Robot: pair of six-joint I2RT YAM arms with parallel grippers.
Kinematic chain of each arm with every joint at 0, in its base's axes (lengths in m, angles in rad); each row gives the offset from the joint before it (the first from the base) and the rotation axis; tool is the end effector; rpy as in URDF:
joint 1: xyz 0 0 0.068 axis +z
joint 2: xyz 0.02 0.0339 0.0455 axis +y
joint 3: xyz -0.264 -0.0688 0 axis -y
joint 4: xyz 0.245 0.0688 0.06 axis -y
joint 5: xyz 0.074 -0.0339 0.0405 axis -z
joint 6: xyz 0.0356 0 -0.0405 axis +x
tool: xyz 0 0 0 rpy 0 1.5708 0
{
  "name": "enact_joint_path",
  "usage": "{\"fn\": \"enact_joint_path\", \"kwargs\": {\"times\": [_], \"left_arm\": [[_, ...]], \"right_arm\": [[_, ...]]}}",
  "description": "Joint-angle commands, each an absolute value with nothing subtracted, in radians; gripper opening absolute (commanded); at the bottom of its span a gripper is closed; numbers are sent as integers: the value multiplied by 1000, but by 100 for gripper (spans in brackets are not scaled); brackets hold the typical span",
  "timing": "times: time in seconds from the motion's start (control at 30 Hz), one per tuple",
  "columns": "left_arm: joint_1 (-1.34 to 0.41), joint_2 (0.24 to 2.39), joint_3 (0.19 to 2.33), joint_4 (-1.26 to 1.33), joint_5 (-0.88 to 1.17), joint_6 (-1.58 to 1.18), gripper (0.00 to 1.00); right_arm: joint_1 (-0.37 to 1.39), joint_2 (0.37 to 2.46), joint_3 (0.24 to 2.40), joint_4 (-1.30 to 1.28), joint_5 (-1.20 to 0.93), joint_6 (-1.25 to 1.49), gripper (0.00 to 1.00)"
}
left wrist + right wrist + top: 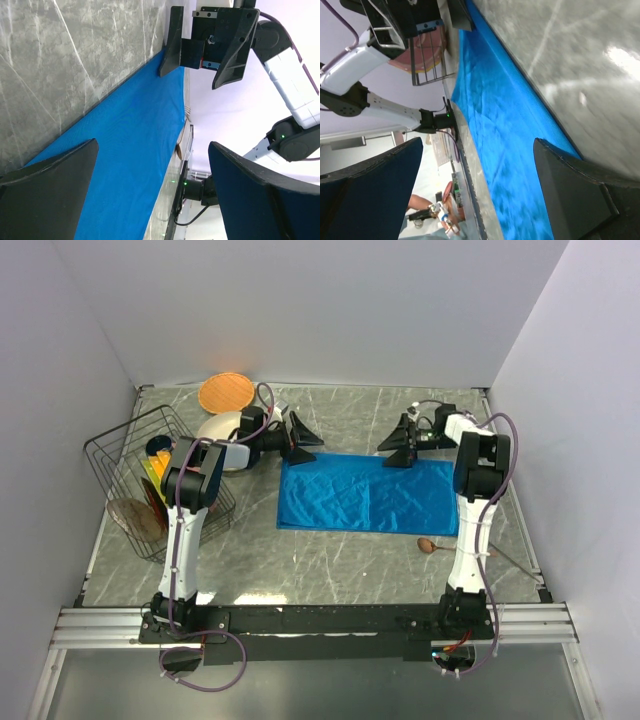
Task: Fold the napkin into a case and place the utensils inside
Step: Smooth out the top corner of the square-folded napkin at the center of the board.
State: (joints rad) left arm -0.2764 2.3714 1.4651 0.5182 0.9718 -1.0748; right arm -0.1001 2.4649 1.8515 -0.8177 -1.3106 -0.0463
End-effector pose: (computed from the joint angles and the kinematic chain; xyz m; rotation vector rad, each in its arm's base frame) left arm 0.4681 -0.1633 0.1058 -0.1312 2.2437 -1.7625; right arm 0.4734 -0.0130 0.1045 -0.0628 2.3411 1.7806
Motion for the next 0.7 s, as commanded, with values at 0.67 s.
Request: {"fn": "enact_joint_path", "kwargs": {"times": [0.67], "left_arm": [[-261,2419,1459,430,930,-957,99]], "right_arm": [[-336,2551,2025,-1164,-1086,-345,100]]}}
